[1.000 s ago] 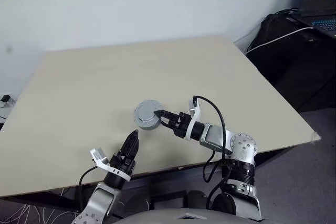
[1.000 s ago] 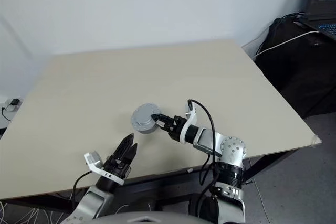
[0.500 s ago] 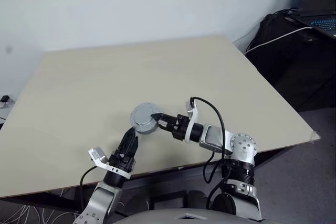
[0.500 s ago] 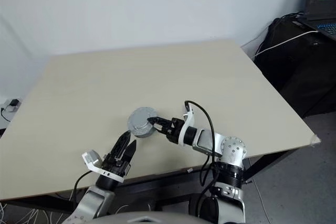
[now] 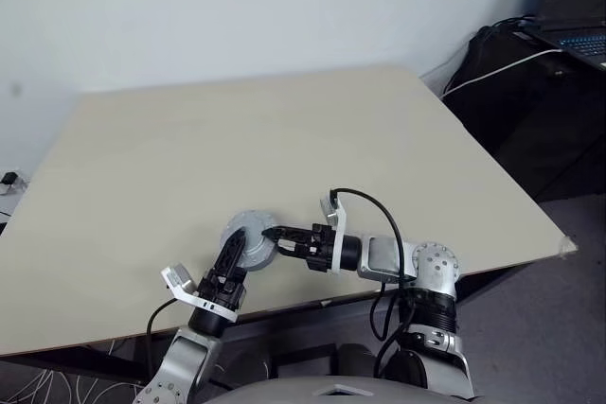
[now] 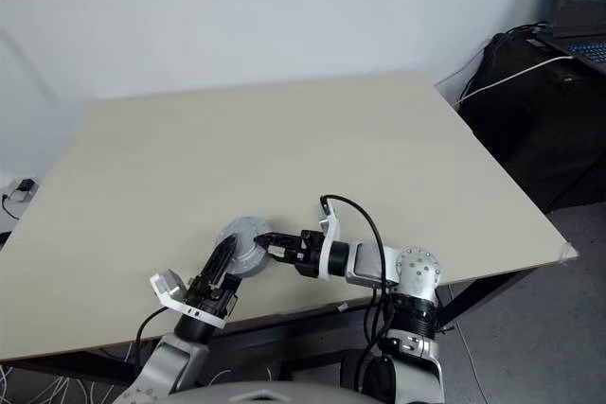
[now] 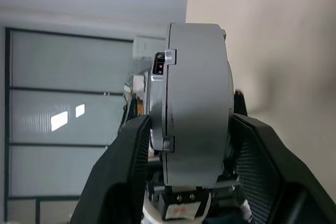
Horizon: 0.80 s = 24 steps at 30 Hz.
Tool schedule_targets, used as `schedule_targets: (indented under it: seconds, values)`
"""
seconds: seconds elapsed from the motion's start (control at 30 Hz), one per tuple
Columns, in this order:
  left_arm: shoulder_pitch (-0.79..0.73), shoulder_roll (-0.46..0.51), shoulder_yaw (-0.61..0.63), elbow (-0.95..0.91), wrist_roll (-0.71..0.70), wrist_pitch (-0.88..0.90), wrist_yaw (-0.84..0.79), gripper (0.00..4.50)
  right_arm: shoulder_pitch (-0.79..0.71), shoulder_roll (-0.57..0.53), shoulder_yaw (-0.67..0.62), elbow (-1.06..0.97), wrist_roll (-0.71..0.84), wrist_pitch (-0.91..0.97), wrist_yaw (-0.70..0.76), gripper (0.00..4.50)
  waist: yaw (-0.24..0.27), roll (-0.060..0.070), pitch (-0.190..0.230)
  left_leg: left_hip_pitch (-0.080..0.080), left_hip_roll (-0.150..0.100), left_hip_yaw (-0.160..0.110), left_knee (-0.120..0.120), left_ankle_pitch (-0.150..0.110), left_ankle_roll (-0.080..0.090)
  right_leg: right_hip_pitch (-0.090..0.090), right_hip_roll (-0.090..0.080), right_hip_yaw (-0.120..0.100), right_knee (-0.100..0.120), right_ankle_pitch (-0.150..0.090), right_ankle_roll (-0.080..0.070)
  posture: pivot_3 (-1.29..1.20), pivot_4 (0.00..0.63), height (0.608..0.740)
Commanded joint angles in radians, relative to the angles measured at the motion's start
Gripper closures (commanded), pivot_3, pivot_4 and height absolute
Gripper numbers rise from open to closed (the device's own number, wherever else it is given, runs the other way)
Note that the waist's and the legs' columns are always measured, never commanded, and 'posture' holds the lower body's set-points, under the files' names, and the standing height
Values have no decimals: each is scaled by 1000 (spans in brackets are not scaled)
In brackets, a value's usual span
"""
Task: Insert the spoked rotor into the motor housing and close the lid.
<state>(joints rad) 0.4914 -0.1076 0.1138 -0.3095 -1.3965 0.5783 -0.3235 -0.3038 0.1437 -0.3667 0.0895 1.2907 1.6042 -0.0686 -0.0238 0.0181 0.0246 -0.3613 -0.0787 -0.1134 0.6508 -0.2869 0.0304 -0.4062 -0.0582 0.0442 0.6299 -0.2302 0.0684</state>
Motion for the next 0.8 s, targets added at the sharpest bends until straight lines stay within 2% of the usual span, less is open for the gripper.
schedule_targets:
  seconds: [0.03, 0.1, 0.17, 0.3, 0.33, 0.57, 0.73, 0.8]
  values:
    - [-27, -49, -27, -7, -21, -7, -13, 261, 54, 70, 50, -7, 59, 10, 21, 2410, 0, 0, 0, 0, 0, 0, 0, 0, 0, 0, 0, 0, 0, 0, 0, 0, 0, 740]
    - [-27, -48, -28, -7, -21, -8, -14, 426, 53, 69, 52, -4, 58, 10, 21, 2410, 0, 0, 0, 0, 0, 0, 0, 0, 0, 0, 0, 0, 0, 0, 0, 0, 0, 740]
    - [-26, -47, -28, -8, -21, -8, -15, 879, 53, 69, 52, -5, 56, 9, 18, 2410, 0, 0, 0, 0, 0, 0, 0, 0, 0, 0, 0, 0, 0, 0, 0, 0, 0, 740]
    - [-24, -46, -29, -8, -22, -10, -17, 2145, 60, 72, 51, -11, 55, -17, 3, 2410, 0, 0, 0, 0, 0, 0, 0, 0, 0, 0, 0, 0, 0, 0, 0, 0, 0, 740]
    - [-23, -45, -30, -7, -23, -11, -16, 2259, 61, 72, 50, -12, 56, -23, 0, 2410, 0, 0, 0, 0, 0, 0, 1, 0, 0, 0, 0, 0, 0, 0, 0, 0, 0, 740]
    - [-24, -39, -33, -3, -28, -16, -13, 2275, 73, 55, 73, -71, 7, -113, 6, 2410, 0, 0, 0, 0, 0, 0, 1, 0, 0, 0, 0, 0, 0, 1, 1, 0, 0, 740]
    - [-21, -37, -37, 0, -32, -26, -14, 2309, 91, -11, 165, -190, -117, -312, 103, 2410, 0, 0, 0, 0, 0, 0, 1, 0, 0, 0, 0, 0, 0, 2, 2, 0, 0, 740]
    - [-21, -37, -38, 1, -33, -31, -14, 2309, 95, -31, 174, -195, -139, -370, 120, 1663, -1, 0, 0, 0, 0, 0, 1, 0, 0, 0, 0, 0, 0, 2, 3, 0, 0, 740]
